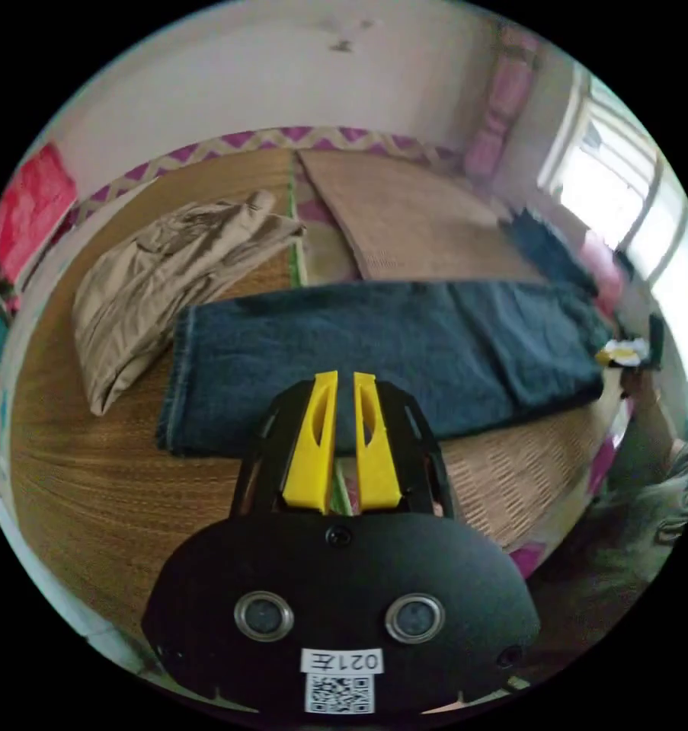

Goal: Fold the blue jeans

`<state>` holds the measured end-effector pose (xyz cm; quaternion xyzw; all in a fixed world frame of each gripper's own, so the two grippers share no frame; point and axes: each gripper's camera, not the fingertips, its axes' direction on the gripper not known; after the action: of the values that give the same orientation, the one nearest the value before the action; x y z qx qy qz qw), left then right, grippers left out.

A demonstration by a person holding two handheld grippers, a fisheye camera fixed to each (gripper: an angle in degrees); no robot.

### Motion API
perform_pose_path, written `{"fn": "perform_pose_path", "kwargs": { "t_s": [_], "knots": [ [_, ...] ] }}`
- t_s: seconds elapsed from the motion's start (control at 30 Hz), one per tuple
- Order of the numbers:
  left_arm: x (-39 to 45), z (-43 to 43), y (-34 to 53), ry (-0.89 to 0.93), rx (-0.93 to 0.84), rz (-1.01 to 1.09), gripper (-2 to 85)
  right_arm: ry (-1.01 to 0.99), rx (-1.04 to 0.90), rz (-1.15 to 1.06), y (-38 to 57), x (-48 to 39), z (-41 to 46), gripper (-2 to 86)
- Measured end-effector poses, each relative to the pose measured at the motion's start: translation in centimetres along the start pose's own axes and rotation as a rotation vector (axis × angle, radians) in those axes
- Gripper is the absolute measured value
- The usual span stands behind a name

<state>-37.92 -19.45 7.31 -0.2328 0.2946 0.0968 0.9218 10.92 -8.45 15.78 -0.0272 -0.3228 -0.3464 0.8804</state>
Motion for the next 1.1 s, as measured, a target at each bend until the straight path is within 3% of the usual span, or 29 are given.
{"fn": "perform_pose_path", "kwargs": {
  "t_s": [0.1, 0.33, 0.43, 0.5, 0.6, 0.7, 1.0, 1.1],
  "knots": [
    [0.9, 0.7, 0.4, -0.04, 0.015, 0.031, -0.6, 0.19, -0.04, -0.079, 0.8, -5.8, 3.6, -0.5],
    [-0.4, 1.4, 0.7, 0.036, 0.054, -0.04, -0.8, 0.333, -0.038, -0.2, 2.3, -12.2, 6.9, -0.6],
    [-2.8, -0.6, 3.0, 0.074, 0.159, -0.268, -0.3, 0.382, -0.048, -0.183, 2.1, -13.8, 8.1, -0.6],
    [-5.8, -2.0, 6.2, 0.193, 0.251, -0.506, 1.4, 0.412, -0.058, -0.169, 1.9, -14.8, 9.0, -0.5],
    [-8.5, -1.7, 9.6, 0.321, 0.289, -0.721, 9.1, 0.426, -0.054, -0.129, 1.9, -15.4, 9.6, -0.5],
    [-9.4, -0.2, 11.1, 0.406, 0.303, -0.811, 11.1, 0.408, -0.036, -0.085, 2.1, -15.3, 9.8, -0.6],
    [-7.8, 4.4, 9.7, 0.321, 0.273, -0.945, 8.5, 0.317, 0.003, 0.041, 3.2, -13.4, 8.9, -0.6],
    [-7.2, 5.9, 9.5, 0.369, 0.314, -0.997, 6.8, 0.305, 0.012, 0.059, 3.7, -12.7, 8.5, -0.6]
  ]
}}
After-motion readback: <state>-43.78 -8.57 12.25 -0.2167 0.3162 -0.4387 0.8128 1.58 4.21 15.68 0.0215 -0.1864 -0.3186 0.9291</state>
